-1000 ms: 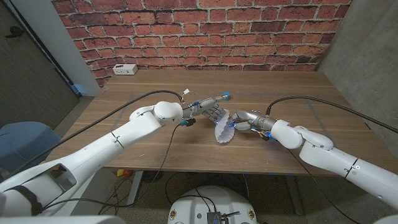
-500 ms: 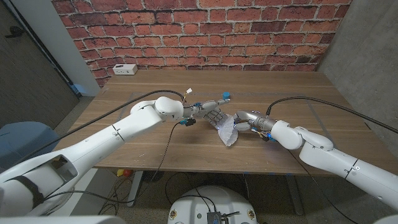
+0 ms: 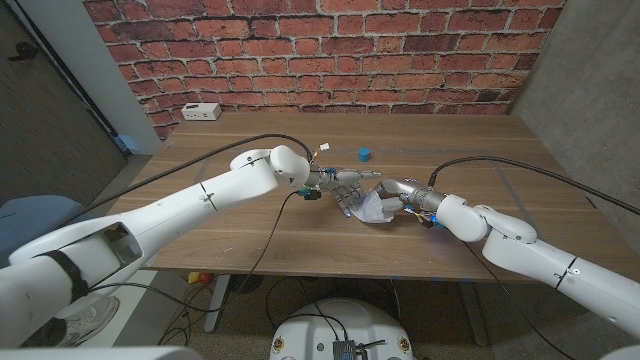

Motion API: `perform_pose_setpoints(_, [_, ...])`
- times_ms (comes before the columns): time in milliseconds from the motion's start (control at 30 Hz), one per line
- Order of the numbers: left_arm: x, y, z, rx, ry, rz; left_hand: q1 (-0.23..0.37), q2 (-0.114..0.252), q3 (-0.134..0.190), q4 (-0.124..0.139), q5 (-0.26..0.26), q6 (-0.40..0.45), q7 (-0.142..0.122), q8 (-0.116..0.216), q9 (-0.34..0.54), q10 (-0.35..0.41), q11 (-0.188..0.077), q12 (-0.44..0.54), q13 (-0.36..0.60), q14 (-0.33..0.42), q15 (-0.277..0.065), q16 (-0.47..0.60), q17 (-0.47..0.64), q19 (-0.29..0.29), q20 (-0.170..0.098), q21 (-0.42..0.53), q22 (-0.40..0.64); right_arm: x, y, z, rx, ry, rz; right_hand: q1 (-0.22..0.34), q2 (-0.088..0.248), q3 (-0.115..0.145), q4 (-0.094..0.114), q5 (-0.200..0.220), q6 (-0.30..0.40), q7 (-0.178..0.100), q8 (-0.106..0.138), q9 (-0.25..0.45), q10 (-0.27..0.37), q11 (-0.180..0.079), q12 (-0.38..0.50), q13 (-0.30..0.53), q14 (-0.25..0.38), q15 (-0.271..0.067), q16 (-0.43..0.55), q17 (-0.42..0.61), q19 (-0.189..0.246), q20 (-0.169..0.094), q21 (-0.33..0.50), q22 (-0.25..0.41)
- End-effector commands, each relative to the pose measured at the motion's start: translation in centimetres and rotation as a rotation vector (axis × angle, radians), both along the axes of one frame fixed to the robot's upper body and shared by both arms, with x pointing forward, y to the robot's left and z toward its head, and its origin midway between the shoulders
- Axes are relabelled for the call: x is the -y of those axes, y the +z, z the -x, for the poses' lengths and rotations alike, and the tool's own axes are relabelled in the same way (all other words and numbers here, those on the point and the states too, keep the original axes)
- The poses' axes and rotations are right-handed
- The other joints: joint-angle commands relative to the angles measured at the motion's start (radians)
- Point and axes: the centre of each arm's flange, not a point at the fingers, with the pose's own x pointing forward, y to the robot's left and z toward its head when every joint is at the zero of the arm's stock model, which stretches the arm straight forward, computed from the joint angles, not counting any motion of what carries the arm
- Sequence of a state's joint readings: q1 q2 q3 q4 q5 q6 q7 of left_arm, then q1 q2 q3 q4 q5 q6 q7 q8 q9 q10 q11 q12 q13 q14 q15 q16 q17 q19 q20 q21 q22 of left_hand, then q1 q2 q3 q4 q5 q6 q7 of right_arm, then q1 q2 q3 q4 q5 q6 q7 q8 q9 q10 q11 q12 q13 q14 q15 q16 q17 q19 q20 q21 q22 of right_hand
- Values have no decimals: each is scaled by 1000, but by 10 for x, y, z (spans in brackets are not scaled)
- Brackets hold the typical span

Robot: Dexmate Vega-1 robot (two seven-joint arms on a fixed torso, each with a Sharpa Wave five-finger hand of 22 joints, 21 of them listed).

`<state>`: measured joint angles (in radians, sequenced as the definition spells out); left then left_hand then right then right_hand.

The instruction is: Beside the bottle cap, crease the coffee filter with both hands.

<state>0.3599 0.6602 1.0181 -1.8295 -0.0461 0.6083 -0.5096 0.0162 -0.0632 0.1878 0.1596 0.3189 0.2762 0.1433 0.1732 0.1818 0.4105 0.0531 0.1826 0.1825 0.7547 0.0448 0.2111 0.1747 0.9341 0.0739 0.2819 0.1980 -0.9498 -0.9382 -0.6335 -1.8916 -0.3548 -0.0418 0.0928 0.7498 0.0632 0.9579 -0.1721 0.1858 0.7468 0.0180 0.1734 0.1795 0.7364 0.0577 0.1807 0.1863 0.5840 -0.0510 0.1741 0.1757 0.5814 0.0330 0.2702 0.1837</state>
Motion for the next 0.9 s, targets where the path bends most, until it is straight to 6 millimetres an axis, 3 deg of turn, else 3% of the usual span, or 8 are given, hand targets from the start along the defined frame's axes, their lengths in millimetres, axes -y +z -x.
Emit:
perform_pose_setpoints(33, [12,-3,-7,3,51,-118,-6,-12,-10,1,9,-23,43,2,0,-15,3,4,0,22,0,2,4,19,-1,13,6,19,5,11,23,-16,-94,-45,-26,-20,14,-9,-35,6,-2,3,-37,9,-4,3,-28,24,3,7,-7,21,-2,5])
perform_pose_setpoints(100, [12,-3,-7,6,51,-121,-6,-12,-13,1,11,-30,45,1,0,-22,6,3,0,26,-1,0,4,22,0,15,7,28,9,14,38,-27,-138,-85,-42,-45,28,-16,-49,9,1,3,-60,18,-3,4,-30,40,12,13,-12,31,-5,5])
perform_pose_setpoints(333, [13,-4,-5,11,50,-123,-6,-12,-19,2,14,-42,44,1,0,-32,6,3,-1,22,1,-7,5,18,2,14,8,59,22,26,109,-71,-273,-293,-105,-225,98,-13,-114,5,8,7,-127,19,4,7,-27,61,41,40,-41,68,-20,8])
perform_pose_setpoints(500, [14,-5,-4,19,47,-114,-6,-13,-23,2,16,-44,41,3,0,-34,6,4,-1,18,5,-11,5,13,3,12,8,76,28,33,177,-125,-326,-349,-124,-276,114,-7,-137,1,7,7,-154,19,1,8,-38,63,42,43,-54,79,-27,9])
perform_pose_setpoints(600, [13,-5,-4,20,47,-103,-6,-13,-28,2,18,-49,36,3,0,-40,0,4,-1,16,5,-15,5,4,7,9,9,86,31,38,202,-125,-393,-344,-113,-276,110,-3,-141,1,8,7,-159,16,1,8,-39,60,42,43,-57,82,-28,9])
perform_pose_setpoints(667, [13,-5,-5,21,44,-93,-6,-13,-32,3,21,-57,27,3,0,-52,-6,2,-1,18,15,-17,6,-1,12,9,11,91,33,41,208,-106,-448,-222,-49,-218,20,11,-140,1,17,5,-151,19,13,7,-24,57,45,29,-53,83,-29,8])
perform_pose_setpoints(733, [13,-5,-6,26,41,-78,-6,-12,-36,3,22,-63,16,3,0,-56,-15,3,0,22,16,-17,6,-1,13,11,14,95,35,45,209,-85,-491,-79,8,-153,-30,11,-122,5,22,4,-117,21,21,7,21,45,61,25,-29,72,-20,8])
perform_pose_setpoints(900, [13,-4,-8,43,32,-35,-6,-12,-45,3,26,-49,-8,11,1,-45,-35,11,0,17,12,-23,7,-9,20,10,16,96,38,53,205,-39,-549,122,5,-90,-33,19,-20,-23,43,4,-39,9,36,8,66,4,83,37,-9,42,-9,10])
